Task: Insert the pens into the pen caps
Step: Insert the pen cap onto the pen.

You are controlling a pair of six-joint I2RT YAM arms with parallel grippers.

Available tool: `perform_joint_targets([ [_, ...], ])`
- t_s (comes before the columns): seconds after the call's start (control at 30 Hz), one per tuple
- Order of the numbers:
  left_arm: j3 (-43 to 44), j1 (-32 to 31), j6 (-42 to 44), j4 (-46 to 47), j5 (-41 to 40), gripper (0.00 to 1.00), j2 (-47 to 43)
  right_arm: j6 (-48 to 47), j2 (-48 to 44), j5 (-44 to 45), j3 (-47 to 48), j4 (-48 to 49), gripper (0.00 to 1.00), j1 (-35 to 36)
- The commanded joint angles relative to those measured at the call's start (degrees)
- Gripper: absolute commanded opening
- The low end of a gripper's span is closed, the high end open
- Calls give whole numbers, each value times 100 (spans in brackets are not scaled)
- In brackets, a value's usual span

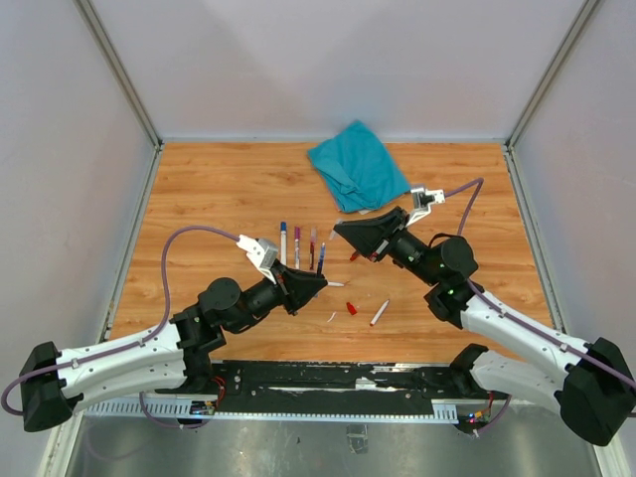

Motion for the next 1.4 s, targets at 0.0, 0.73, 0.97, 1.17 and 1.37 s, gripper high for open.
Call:
perform_joint_targets([
  [0.0, 38, -38, 104, 151, 55, 0, 18, -37, 41, -370, 314, 532, 1, 123],
  [0.73, 30, -40, 103, 152, 61, 1, 41, -363, 271, -638, 686, -180, 1, 284],
  [0.97, 21, -40, 88, 152, 46, 0, 31, -399, 355, -731, 765, -344, 0, 321],
  [1.17, 11, -42, 97, 134, 28, 0, 21, -462, 279, -644, 725, -432, 1, 337],
  [1.37, 13, -45, 92, 138, 27, 0, 29, -473, 128, -307, 625, -436, 1, 335],
])
